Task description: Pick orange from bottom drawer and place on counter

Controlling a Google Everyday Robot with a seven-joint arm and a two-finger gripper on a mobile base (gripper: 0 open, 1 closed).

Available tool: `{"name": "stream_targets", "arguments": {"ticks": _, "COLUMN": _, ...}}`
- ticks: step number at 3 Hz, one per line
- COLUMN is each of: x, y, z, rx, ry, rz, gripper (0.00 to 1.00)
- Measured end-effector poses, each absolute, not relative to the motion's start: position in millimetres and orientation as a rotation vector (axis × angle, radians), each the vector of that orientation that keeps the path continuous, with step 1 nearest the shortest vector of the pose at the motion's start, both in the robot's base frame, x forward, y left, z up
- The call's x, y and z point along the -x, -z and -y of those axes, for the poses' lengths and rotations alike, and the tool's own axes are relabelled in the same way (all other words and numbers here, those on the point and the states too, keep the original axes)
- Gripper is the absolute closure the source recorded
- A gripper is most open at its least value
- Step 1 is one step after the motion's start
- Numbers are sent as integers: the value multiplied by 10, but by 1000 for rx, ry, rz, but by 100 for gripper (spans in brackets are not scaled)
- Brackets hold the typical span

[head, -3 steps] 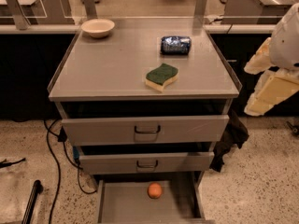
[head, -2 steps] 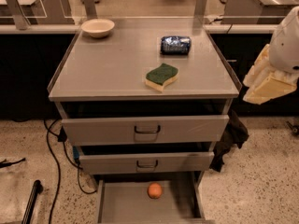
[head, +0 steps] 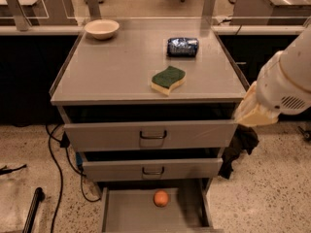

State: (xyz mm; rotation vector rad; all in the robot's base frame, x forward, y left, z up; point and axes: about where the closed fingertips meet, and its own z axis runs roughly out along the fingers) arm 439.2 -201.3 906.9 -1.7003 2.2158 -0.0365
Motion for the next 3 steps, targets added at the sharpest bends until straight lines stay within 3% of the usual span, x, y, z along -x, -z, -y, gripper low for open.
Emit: {"name": "stream_targets", "arguments": {"ticks": 3, "x": -4448, "y": -7329, "z": 1654, "rx": 1756, "ry": -158, "rz": -2232, "gripper": 100}}
